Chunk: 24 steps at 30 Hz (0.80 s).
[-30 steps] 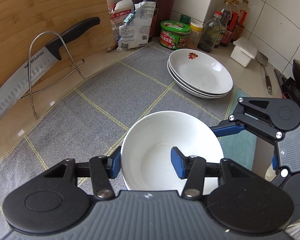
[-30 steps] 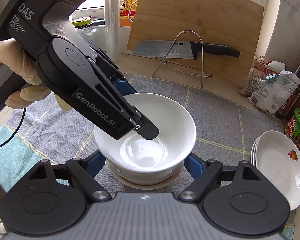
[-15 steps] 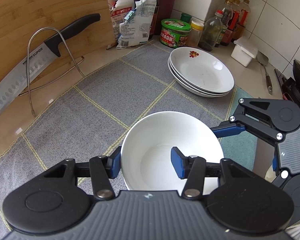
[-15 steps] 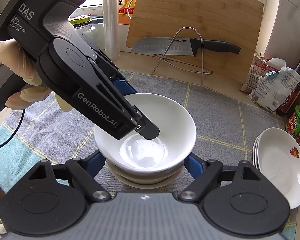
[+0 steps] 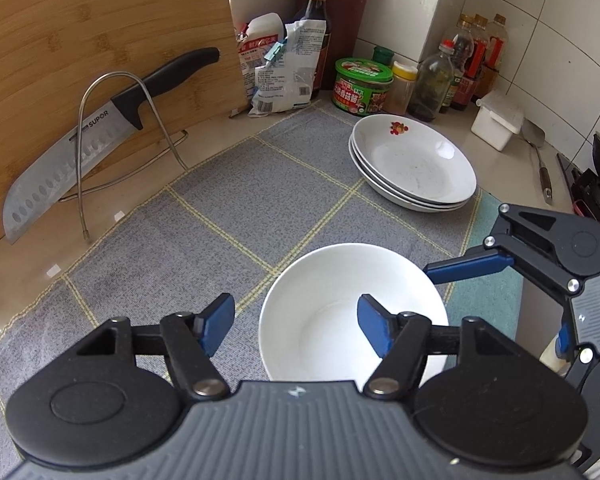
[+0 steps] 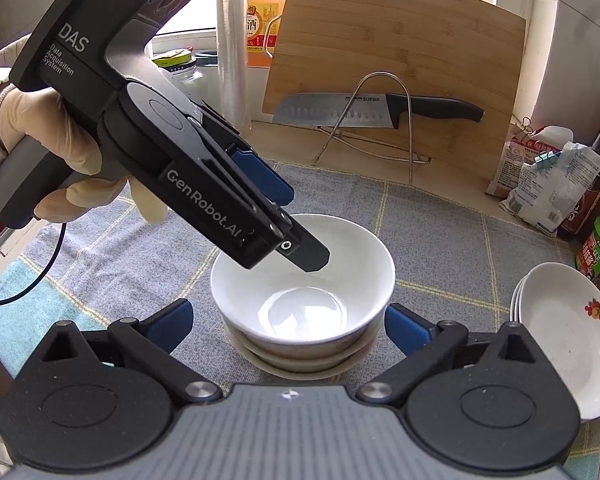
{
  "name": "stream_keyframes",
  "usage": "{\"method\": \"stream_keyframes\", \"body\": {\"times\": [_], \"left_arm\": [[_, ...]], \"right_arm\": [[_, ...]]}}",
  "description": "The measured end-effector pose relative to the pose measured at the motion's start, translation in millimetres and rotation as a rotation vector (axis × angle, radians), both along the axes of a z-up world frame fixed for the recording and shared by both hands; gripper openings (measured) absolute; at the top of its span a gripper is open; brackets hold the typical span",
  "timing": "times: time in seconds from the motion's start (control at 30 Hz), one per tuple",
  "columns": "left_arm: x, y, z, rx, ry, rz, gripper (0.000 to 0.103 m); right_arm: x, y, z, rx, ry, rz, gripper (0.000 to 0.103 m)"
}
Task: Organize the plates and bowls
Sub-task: 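Lower the bowl onto the nested bowls and open both tools, then move both tools to the three-bowl stack and close them on its sides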
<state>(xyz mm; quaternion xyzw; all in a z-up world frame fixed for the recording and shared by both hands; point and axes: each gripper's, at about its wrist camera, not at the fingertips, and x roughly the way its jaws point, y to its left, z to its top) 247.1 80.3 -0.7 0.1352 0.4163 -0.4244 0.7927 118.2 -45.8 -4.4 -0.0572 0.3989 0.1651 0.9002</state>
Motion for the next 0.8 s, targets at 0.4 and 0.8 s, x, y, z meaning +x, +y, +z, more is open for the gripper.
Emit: {"method": "stream_keyframes", "body": {"times": [0.4,0.8], "left_arm": [[-7,15,6,-0.029,-0.013,0.061,0.072],[-52,45,15,-0.115,-0.092,0.156,0.088]], "right_arm": [[-6,2,7,0.036,-0.050,0.006,0.103],[-15,-10,4,0.038,-0.037,0.033,0.103]]}}
